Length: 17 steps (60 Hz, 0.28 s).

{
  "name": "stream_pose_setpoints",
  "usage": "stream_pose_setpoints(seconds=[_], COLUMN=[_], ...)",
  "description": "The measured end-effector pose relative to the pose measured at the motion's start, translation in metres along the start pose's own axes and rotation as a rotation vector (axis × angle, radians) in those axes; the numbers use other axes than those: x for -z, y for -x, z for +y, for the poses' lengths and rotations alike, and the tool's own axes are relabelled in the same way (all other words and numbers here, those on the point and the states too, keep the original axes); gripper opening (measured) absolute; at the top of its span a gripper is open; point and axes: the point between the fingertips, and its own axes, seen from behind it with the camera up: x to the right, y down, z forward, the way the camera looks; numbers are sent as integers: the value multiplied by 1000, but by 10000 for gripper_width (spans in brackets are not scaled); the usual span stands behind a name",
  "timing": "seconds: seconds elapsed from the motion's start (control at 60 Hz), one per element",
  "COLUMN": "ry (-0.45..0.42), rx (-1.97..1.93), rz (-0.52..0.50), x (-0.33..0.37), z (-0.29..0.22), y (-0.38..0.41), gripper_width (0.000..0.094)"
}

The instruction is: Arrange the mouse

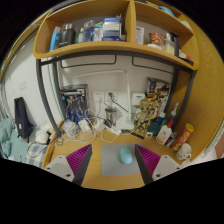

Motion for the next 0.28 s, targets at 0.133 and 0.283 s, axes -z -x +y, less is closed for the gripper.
stream_pose_setpoints(seconds=[0.133,0.283], ry=[4,33], rx=[-13,-23], rz=[12,0], x=[13,18], z=[6,26], y=[-4,-2], gripper_width=[855,855])
